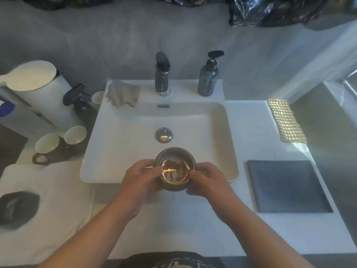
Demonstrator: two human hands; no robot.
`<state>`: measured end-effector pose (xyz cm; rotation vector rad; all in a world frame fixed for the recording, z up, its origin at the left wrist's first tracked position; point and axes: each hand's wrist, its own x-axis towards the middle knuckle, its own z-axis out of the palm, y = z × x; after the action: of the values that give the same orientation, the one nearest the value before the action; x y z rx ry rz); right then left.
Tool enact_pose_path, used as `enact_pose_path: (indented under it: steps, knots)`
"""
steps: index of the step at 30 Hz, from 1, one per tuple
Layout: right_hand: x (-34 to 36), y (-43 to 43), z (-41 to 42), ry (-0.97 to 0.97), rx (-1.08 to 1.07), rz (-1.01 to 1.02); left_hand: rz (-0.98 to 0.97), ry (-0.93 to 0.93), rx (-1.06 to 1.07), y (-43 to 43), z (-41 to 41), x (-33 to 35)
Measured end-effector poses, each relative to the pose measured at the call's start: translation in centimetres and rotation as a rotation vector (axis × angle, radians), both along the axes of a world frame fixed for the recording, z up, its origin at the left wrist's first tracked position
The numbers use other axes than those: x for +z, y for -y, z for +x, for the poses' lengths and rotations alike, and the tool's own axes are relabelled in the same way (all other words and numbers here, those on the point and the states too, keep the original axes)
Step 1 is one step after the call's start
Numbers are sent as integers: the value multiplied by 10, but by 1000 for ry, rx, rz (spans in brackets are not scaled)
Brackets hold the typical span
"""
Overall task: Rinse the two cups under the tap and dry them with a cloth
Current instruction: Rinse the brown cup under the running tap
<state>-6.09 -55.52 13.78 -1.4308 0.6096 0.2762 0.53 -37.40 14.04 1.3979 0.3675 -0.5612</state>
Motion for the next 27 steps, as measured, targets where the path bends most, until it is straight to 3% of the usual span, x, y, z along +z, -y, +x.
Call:
enact_pose_path:
  steps: [4, 7, 12, 17, 21, 27]
  knots:
    - [12, 4, 35, -3, 94, -135, 0, 10, 53, -4, 31, -2]
    - [22, 10, 76, 46, 122, -376, 40, 54, 47, -12, 61, -5]
    - [47, 12, 153, 279, 204, -883, 50, 49, 64, -18, 113, -20]
    - [70, 17, 224, 544, 436, -1182, 45, 52, 80, -10, 150, -26]
    - [72, 25, 264, 579, 531, -1283, 20, 48, 106, -1, 173, -28]
    - [72, 34, 279, 652, 459, -1304, -5, 59, 75, 10, 191, -33]
